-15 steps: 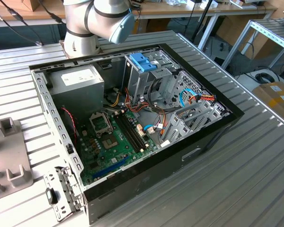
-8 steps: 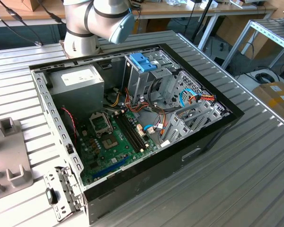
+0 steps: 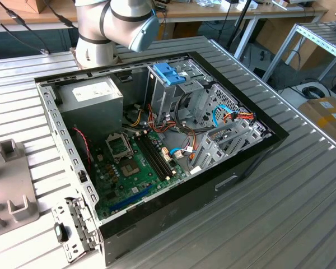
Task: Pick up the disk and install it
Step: 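Reach for the disk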
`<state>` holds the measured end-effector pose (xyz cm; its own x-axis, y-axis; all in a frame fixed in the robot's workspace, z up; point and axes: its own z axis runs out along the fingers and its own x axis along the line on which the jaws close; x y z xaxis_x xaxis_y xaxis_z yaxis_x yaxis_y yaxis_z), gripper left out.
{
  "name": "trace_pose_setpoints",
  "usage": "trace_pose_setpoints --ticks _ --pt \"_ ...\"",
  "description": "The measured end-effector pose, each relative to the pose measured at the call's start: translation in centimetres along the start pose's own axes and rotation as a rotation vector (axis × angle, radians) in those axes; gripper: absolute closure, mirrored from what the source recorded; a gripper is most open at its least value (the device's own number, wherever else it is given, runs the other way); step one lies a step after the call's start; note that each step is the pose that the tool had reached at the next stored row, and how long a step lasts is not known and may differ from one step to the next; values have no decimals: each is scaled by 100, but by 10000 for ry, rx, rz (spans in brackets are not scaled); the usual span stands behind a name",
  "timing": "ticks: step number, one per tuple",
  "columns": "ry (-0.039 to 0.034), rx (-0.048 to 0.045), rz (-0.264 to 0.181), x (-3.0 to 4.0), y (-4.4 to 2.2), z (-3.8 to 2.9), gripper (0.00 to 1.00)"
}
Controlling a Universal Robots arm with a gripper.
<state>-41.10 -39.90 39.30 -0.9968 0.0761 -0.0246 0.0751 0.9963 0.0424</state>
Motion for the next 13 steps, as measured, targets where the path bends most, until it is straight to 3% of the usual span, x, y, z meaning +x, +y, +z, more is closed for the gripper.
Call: trace_pose_setpoints --ticks 13 --pt "0 0 0 87 -6 -2 89"
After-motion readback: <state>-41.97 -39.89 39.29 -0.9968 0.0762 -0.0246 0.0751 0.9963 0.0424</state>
